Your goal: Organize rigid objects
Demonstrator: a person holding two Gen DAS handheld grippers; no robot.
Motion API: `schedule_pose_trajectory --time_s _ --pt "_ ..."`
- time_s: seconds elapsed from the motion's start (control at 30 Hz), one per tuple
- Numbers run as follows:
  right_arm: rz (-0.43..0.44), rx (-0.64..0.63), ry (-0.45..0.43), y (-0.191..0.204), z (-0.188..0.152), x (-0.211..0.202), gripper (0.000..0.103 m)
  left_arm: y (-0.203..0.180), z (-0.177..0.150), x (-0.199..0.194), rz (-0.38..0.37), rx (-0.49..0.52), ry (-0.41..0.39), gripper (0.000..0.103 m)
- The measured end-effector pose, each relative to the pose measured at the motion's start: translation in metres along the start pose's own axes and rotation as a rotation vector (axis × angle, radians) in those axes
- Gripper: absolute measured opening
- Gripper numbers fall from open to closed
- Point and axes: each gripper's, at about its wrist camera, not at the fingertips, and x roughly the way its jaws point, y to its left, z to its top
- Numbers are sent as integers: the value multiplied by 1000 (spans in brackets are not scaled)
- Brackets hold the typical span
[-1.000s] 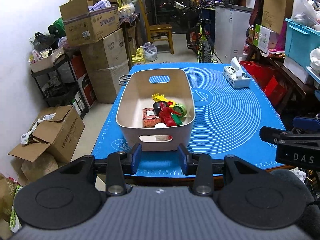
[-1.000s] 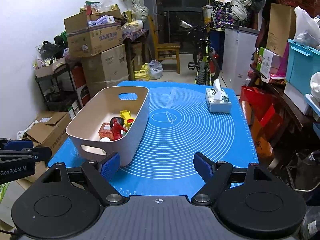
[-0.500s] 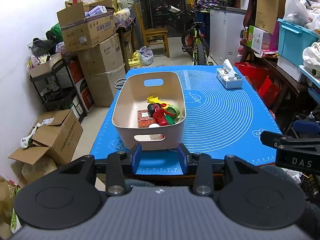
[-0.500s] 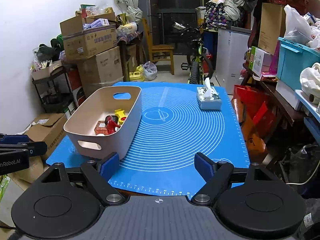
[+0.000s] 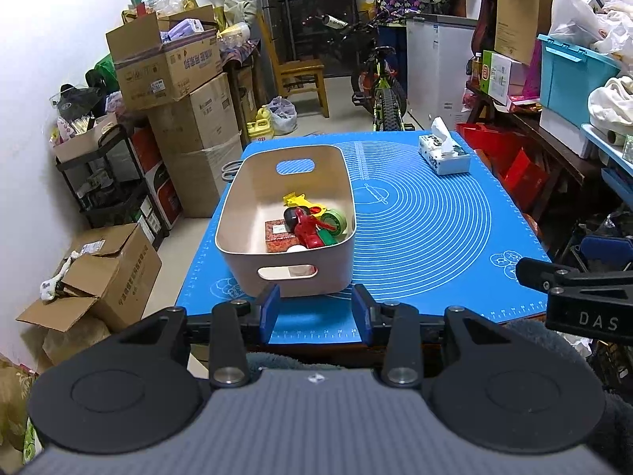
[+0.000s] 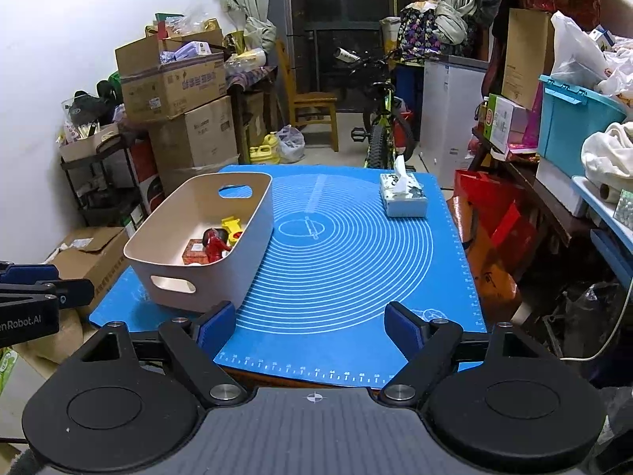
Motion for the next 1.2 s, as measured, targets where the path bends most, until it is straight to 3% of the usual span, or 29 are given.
schedule_pose_trajectory --time_s 1.2 --pt "1 7 8 -1 -2 -3 85 1 4 -5 -2 -2 -14 43"
